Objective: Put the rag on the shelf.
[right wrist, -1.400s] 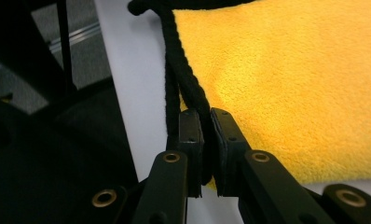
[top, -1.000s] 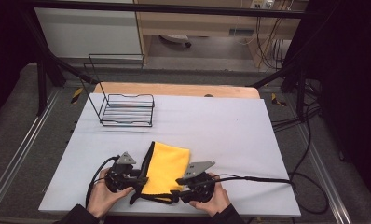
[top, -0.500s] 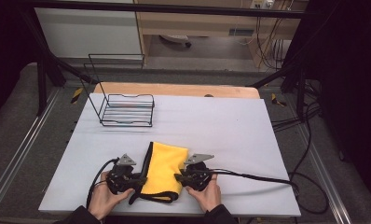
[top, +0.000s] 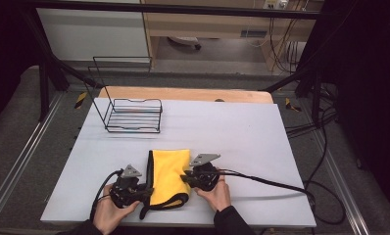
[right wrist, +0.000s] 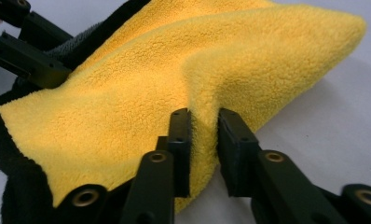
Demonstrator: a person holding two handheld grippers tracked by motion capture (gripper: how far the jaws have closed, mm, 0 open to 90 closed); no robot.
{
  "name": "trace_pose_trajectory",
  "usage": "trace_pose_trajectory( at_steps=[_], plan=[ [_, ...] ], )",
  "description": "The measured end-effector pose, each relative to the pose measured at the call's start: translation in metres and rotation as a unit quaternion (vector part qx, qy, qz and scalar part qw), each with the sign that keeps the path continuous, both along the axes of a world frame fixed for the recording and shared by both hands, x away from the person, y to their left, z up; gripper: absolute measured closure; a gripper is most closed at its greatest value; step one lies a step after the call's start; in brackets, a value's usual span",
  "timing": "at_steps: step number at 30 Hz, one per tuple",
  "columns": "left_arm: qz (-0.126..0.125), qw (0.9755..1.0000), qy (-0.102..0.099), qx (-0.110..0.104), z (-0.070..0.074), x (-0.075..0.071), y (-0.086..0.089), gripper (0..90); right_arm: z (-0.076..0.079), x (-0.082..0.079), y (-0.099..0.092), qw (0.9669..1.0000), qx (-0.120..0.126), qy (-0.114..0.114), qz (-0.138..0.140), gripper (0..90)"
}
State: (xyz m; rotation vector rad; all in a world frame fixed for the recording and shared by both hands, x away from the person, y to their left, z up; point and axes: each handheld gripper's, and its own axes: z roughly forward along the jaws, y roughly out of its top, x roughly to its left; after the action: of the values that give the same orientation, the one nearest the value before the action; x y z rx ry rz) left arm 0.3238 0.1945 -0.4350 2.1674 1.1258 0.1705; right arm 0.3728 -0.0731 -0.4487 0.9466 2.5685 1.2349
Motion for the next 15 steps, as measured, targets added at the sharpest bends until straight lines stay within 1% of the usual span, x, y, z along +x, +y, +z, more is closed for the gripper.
trace_pose_trajectory(
  at_steps=[1,3,4,5,6,7,8,9,10,13,15],
  plan=[
    [0.000,1.0000,-0.003,-0.004,0.001,0.001,0.002,62.0,0.003,-0.002,-0.004,1.0000,-0.001,-0.007,-0.006,64.0],
    [-0.004,0.9998,-0.016,-0.012,0.006,0.002,0.006,55.9,0.008,-0.004,-0.010,0.9999,0.006,-0.004,-0.015,52.8],
    [-0.003,0.9995,-0.027,-0.014,0.009,0.003,0.008,51.9,0.011,-0.004,-0.014,0.9998,0.009,-0.006,-0.020,47.7],
    [-0.001,0.9989,-0.044,-0.018,0.014,0.006,0.014,48.7,0.013,-0.004,-0.019,0.9996,0.014,-0.006,-0.025,43.6],
    [-0.001,0.9989,-0.044,-0.018,0.014,0.006,0.014,46.4,0.016,-0.005,-0.024,0.9993,0.020,-0.007,-0.029,39.1],
    [0.001,0.9987,-0.045,-0.023,0.016,0.009,0.017,46.4,0.016,-0.005,-0.024,0.9993,0.020,-0.007,-0.029,39.1],
    [0.003,0.9985,-0.049,-0.025,0.018,0.012,0.020,39.5,0.020,-0.005,-0.033,0.9989,0.021,-0.011,-0.040,30.3],
    [0.001,0.9984,-0.047,-0.031,0.019,0.016,0.021,36.4,0.022,-0.005,-0.038,0.9987,0.022,-0.013,-0.044,26.7],
    [0.000,0.9983,-0.046,-0.035,0.021,0.019,0.023,36.4,0.022,-0.005,-0.038,0.9987,0.022,-0.013,-0.044,26.7],
    [-0.003,0.9979,-0.053,-0.037,0.025,0.030,0.027,31.0,0.025,-0.004,-0.053,0.9979,0.028,-0.017,-0.056,18.3],
    [-0.005,0.9981,-0.048,-0.038,0.027,0.037,0.027,26.5,0.026,-0.002,-0.062,0.9977,0.032,-0.015,-0.059,14.1]
  ],
)
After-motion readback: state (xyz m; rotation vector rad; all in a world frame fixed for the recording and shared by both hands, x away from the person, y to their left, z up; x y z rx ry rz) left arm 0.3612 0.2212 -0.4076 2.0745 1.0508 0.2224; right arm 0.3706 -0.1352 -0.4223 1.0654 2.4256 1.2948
